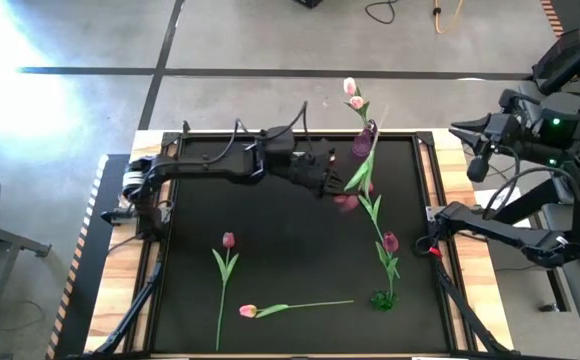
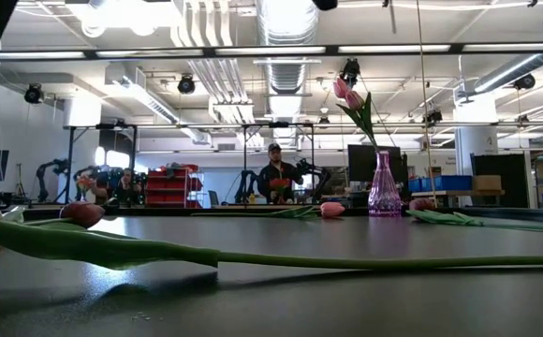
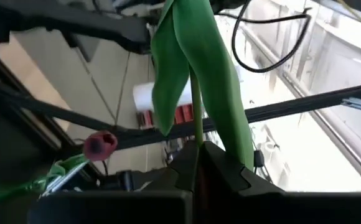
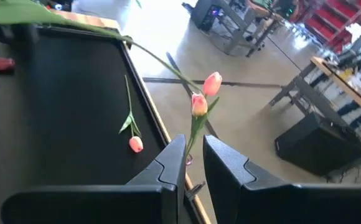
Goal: Sort flowers into vase by color
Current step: Put the bottom red tulip into the transparent green vase
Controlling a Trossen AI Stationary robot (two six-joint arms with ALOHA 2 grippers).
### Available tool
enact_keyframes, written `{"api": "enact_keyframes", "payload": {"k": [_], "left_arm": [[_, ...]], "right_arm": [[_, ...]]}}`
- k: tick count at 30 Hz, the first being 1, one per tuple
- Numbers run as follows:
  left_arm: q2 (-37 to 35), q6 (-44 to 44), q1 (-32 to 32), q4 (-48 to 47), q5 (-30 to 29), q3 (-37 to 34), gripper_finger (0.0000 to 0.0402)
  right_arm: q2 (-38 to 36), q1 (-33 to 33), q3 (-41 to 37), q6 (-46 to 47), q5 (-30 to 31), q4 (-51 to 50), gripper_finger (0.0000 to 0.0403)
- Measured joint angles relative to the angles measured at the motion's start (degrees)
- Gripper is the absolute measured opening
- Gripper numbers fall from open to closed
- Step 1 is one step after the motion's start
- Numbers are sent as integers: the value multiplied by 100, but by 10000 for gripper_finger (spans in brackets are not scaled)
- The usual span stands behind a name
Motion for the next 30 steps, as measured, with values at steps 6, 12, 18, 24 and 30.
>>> {"api": "enact_keyframes", "payload": {"k": [6, 12, 18, 24, 30], "left_arm": [[310, 1055, 305, -1641, 86, 768, 0], [743, 3351, 466, -4858, -565, 2537, 0], [917, 5234, 487, -6573, -2020, 3393, 0], [595, 5022, 539, -6500, -1345, 2693, 0], [720, 4594, 601, -6374, -554, 2880, 0]], "right_arm": [[147, 2, -2, -394, -88, 40, 50], [505, 2, 17, 180, -292, 301, 50], [1018, 18, 79, 1872, -1031, 528, 66], [1235, 584, 72, 1360, -995, 669, 146], [1425, 1621, 81, 174, -297, 742, 210]]}}
